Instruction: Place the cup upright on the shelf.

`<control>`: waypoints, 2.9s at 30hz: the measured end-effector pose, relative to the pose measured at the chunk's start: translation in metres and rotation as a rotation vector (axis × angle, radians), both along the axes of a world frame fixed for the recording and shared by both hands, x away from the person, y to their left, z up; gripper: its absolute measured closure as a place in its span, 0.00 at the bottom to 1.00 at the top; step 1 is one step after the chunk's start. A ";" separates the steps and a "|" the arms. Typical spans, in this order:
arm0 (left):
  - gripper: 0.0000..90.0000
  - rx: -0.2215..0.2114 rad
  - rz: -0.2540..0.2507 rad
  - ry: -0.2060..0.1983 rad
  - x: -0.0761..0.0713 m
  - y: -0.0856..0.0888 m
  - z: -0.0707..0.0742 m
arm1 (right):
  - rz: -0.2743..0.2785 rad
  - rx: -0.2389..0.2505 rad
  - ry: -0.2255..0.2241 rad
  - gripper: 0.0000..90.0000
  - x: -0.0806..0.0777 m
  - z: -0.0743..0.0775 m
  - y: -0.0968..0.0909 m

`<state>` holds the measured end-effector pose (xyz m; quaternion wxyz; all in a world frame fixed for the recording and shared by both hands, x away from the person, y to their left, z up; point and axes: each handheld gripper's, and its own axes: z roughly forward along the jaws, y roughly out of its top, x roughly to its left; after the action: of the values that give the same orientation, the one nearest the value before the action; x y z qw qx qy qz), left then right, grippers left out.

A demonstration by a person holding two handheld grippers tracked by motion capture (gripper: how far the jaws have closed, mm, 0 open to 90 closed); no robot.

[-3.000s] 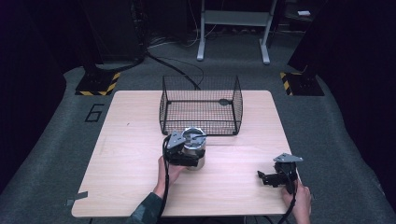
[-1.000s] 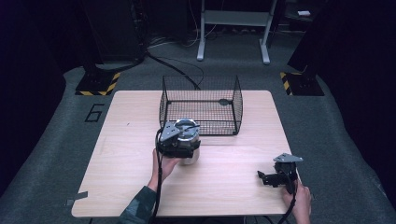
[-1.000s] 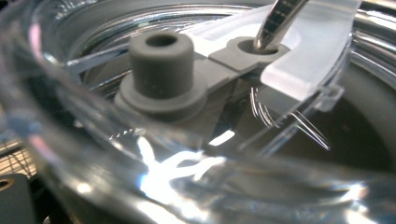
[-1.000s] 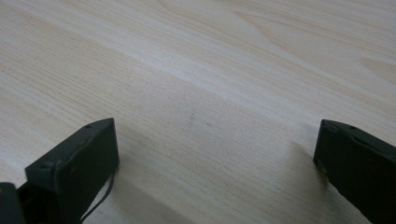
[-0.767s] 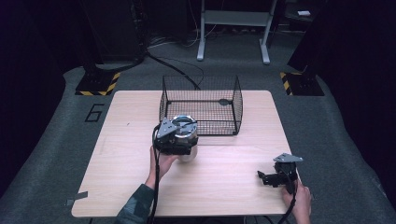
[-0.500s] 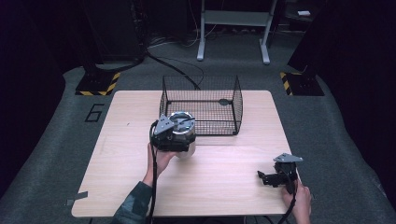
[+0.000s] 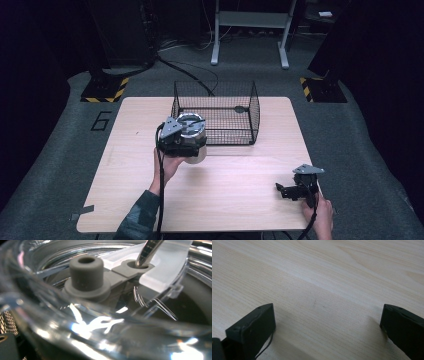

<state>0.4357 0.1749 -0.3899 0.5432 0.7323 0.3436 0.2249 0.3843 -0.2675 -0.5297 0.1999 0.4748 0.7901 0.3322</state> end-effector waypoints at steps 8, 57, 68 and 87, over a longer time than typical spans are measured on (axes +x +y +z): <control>0.03 0.000 0.007 -0.009 0.003 0.004 0.010 | 0.002 -0.001 0.000 0.00 0.000 0.000 0.000; 0.03 -0.020 0.044 -0.033 0.060 -0.008 0.059 | 0.002 -0.001 -0.001 0.00 0.000 0.000 0.000; 0.03 -0.022 0.060 -0.024 0.080 -0.019 0.064 | 0.002 -0.001 0.000 0.00 0.000 0.000 0.000; 0.03 0.026 0.081 -0.009 0.113 -0.044 0.055 | -0.008 0.005 -0.001 0.00 0.000 0.000 0.001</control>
<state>0.5483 0.1308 -0.3348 0.5255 0.7238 0.3676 0.2547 0.3845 -0.2669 -0.5298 0.2007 0.4784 0.7871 0.3337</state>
